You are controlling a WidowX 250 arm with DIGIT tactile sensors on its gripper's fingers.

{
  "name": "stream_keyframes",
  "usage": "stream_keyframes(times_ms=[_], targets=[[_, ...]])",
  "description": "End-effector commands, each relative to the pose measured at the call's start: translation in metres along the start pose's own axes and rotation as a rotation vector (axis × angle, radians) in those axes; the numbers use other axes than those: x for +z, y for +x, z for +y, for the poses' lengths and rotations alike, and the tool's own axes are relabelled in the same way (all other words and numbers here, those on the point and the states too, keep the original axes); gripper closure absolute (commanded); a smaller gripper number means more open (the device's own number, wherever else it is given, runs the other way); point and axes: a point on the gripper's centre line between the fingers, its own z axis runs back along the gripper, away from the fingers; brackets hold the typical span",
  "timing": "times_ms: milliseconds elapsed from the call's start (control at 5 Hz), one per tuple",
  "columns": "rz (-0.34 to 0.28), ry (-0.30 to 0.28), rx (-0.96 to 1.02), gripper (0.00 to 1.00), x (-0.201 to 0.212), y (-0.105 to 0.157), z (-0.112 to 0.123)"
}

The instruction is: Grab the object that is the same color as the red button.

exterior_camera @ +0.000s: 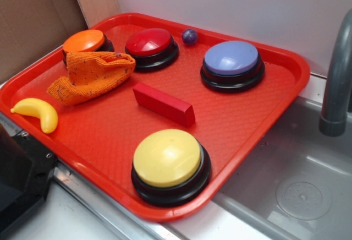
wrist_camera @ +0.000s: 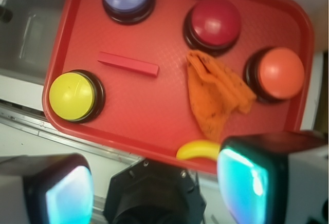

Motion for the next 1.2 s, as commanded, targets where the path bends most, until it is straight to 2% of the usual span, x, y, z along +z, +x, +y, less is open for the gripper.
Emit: stream_keyframes(times_ms=[0,200,400,600,800,1000], targets=[[-0.026,-0.031,-0.37,0.0,-0.023,0.022,-0.004],[-0.03,-0.072,-0.554,0.0,-0.036,0.026,-0.004],[-0.022,-0.059,-0.686,0.0,-0.051,0.029,-0.003],[-0.018,-0.04,-0.802,0.0,-0.068,0.035,-0.003],[-0.004,0.029,-0.864,0.0,-0.087,0.042,-0.003],[-0.005,0.042,-0.922,0.0,-0.105,0.049,-0.002]])
